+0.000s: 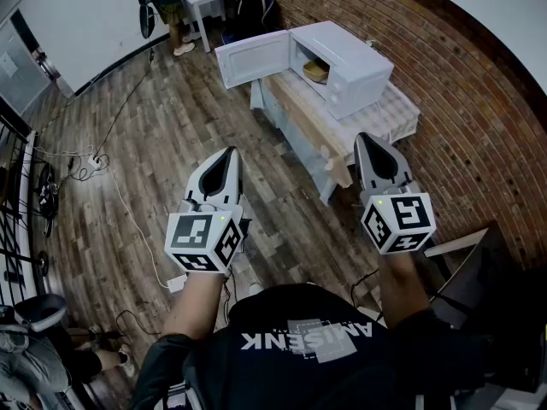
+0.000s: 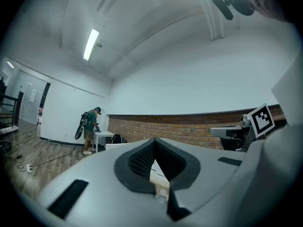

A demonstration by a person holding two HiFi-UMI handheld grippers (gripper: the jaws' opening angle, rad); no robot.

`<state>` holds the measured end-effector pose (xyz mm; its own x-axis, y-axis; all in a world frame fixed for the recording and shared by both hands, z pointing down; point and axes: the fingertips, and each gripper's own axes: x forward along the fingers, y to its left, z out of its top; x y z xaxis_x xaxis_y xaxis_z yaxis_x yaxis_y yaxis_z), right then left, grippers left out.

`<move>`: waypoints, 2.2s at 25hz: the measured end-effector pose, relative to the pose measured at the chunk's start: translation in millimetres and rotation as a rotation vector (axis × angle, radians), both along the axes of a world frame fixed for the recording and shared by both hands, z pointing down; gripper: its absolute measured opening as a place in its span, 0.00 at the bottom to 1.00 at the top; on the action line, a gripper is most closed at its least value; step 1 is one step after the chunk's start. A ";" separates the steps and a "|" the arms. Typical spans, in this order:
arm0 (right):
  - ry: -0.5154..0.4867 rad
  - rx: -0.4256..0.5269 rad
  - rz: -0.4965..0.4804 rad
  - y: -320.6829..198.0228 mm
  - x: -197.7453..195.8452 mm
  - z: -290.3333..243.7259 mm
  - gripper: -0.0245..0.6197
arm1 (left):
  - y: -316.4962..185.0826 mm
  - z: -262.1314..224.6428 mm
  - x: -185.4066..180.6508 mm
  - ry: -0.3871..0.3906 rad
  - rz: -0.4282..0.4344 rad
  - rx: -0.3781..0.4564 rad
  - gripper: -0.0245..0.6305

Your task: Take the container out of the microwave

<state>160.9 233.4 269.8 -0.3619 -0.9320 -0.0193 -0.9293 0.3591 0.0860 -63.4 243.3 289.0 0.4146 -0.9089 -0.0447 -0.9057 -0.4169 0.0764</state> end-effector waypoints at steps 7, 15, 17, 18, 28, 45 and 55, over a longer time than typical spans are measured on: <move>-0.009 -0.010 0.029 -1.2 13.1 4.0 0.10 | -2.4 4.6 -20.8 -0.017 -0.036 -0.015 0.05; -0.013 -0.012 0.036 -1.2 16.5 6.6 0.10 | -6.4 6.2 -37.7 -0.019 -0.064 -0.015 0.05; -0.034 -0.016 0.026 -2.0 15.7 7.4 0.10 | -7.9 7.0 -41.1 -0.019 -0.067 -0.017 0.05; -0.044 -0.021 0.023 -2.4 15.7 8.3 0.10 | -8.5 7.2 -43.9 -0.019 -0.070 -0.018 0.05; -0.042 -0.045 0.044 -6.4 0.6 14.9 0.10 | -13.7 14.2 -81.0 -0.009 -0.100 -0.028 0.05; 0.011 -0.047 0.110 -10.0 -62.9 27.4 0.10 | -33.4 41.3 -146.8 0.014 -0.037 -0.035 0.05; 0.003 -0.059 0.088 -61.1 -71.9 41.2 0.10 | -71.1 53.0 -155.1 -0.018 -0.053 -0.038 0.05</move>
<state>89.1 172.4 311.0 -0.2784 -0.9597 0.0379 -0.9573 0.2805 0.0703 -218.5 172.2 342.1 0.3661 -0.9306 -0.0028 -0.9279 -0.3653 0.0744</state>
